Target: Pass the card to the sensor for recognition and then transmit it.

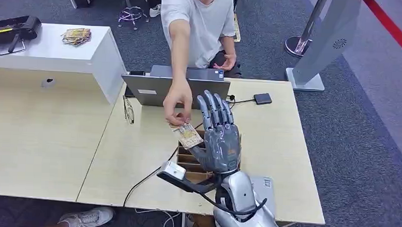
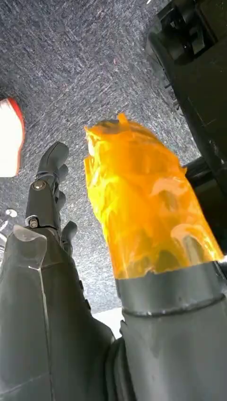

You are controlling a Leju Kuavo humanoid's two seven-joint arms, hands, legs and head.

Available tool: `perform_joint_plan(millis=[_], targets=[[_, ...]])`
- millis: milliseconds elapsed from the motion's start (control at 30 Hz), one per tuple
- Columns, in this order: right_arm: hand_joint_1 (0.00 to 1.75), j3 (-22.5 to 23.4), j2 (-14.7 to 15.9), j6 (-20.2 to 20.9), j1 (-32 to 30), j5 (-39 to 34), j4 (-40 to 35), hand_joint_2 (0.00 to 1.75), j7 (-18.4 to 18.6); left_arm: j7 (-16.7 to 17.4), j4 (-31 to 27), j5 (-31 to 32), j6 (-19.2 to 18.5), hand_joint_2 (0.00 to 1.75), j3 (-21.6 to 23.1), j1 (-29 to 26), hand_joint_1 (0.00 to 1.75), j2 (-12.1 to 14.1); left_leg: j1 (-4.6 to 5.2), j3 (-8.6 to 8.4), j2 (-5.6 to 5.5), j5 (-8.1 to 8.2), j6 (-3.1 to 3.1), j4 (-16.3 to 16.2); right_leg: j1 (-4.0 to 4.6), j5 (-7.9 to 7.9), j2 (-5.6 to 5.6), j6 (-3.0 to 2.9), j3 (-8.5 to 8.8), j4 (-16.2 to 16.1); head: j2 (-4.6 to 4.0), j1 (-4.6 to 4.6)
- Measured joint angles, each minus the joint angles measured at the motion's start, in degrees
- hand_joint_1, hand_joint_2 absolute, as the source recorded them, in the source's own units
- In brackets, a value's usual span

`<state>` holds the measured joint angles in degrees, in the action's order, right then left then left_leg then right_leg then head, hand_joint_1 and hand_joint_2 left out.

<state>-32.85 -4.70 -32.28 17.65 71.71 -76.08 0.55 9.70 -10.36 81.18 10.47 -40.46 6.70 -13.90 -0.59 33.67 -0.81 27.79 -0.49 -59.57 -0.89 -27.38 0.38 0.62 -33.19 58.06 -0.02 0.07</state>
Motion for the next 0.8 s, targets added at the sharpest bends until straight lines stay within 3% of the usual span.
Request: perform_joint_plan(millis=[467, 500, 533, 800], targets=[[0.00, 2.03, 0.18, 0.17, -2.49, 0.28, -2.03, 1.75, -0.74, -0.90, 0.00, -0.98, 0.55, 0.00, -0.04, -0.68, 0.00, 0.09, 0.00, 0.01, 0.00, 0.01, -0.01, 0.00, 0.00, 0.00, 0.00, 0.00, -0.03, 0.00, 0.00, 0.02], [0.07, 2.25, 0.22, 0.18, -2.70, 0.31, -2.27, 1.75, -0.79, -0.94, 0.00, -0.98, 0.55, 0.00, -0.04, -0.69, 0.00, 0.09, 0.00, 0.02, 0.00, 0.01, -0.01, 0.00, 0.00, 0.00, 0.00, 0.00, -0.03, 0.00, 0.00, 0.00], [1.75, 2.51, 0.26, 0.17, -2.90, 0.31, -2.58, 1.75, -1.05, -0.96, 0.00, -0.98, 0.55, 0.00, -0.04, -0.69, 0.00, 0.09, 0.00, 0.02, 0.01, 0.01, -0.01, 0.00, 0.00, 0.00, 0.00, 0.00, -0.03, 0.00, 0.00, 0.00], [1.75, 2.67, 0.31, 0.15, -3.12, 0.24, -3.08, 1.75, -2.19, -0.98, -0.02, -1.14, 0.61, 0.00, -0.09, -0.71, 0.00, 0.09, 0.00, 0.01, 0.01, 0.01, -0.01, 0.00, 0.00, 0.00, 0.00, 0.00, -0.03, 0.00, 0.00, 0.00]])
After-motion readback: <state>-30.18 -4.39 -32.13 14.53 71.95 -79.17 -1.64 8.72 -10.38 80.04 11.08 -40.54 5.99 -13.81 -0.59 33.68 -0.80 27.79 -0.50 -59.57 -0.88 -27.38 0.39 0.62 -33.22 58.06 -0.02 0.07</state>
